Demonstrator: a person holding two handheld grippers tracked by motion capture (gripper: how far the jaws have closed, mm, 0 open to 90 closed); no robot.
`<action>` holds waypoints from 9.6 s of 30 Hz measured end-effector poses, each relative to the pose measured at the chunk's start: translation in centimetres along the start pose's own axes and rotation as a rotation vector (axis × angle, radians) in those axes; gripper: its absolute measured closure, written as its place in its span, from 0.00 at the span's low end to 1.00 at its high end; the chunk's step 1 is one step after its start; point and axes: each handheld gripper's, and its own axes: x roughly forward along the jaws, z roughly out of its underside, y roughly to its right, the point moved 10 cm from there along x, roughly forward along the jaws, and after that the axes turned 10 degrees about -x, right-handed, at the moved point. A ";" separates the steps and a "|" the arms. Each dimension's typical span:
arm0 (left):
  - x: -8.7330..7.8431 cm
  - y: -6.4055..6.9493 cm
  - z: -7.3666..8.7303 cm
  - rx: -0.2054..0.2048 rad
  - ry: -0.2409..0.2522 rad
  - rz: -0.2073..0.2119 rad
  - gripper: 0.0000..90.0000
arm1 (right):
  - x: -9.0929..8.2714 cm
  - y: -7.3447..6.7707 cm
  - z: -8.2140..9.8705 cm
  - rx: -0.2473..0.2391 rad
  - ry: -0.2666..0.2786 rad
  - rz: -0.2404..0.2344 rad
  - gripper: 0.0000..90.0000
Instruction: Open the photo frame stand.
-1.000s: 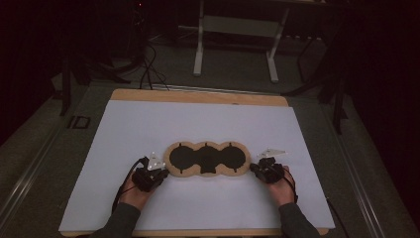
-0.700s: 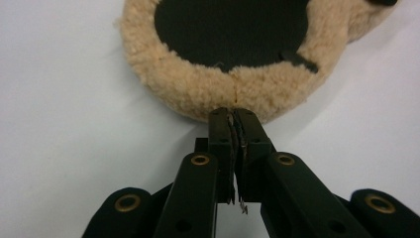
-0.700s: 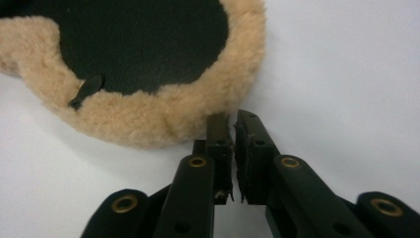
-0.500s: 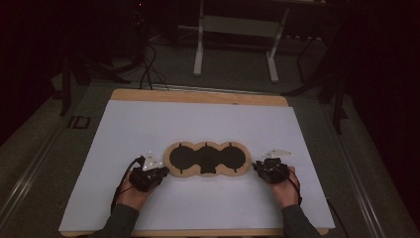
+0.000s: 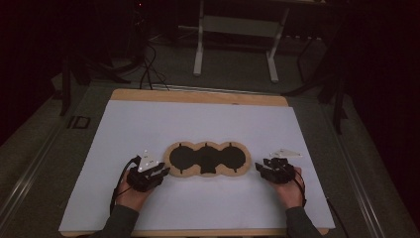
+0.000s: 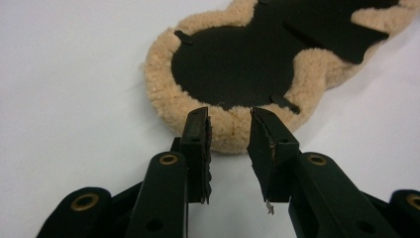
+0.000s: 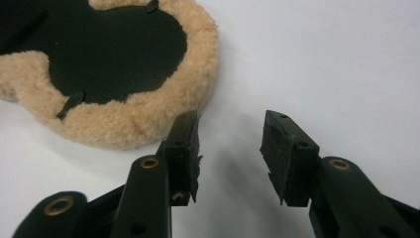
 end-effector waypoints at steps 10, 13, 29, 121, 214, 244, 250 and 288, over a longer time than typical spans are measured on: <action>-0.5 0.4 -0.5 -0.040 0.041 0.016 0.71 | -0.3 -0.2 -0.2 0.022 0.021 -0.033 0.62; -0.4 1.1 -0.5 -0.057 0.045 0.036 0.70 | -0.3 -0.1 -0.2 0.028 0.025 -0.029 0.61; 0.8 5.4 -0.7 -0.009 0.059 0.118 0.70 | -0.6 0.1 -0.4 0.025 0.043 -0.020 0.60; 5.8 9.2 -1.6 -0.011 -0.007 0.159 1.00 | -0.8 0.3 0.0 0.063 0.065 -0.052 0.62; 9.1 9.1 -6.6 0.371 -0.063 -0.002 0.79 | -0.9 0.2 -0.2 0.066 0.076 -0.074 0.54; 7.4 8.4 -7.1 0.274 0.088 0.087 0.80 | -1.4 -1.5 -5.1 0.128 0.137 -0.183 0.47; 6.9 8.1 -7.4 0.241 0.122 0.110 0.80 | -1.4 -1.9 -6.6 0.136 0.122 -0.212 0.42; 4.9 7.2 -7.4 0.053 0.191 0.244 0.69 | -0.3 -4.3 -8.7 0.295 0.043 -0.467 0.44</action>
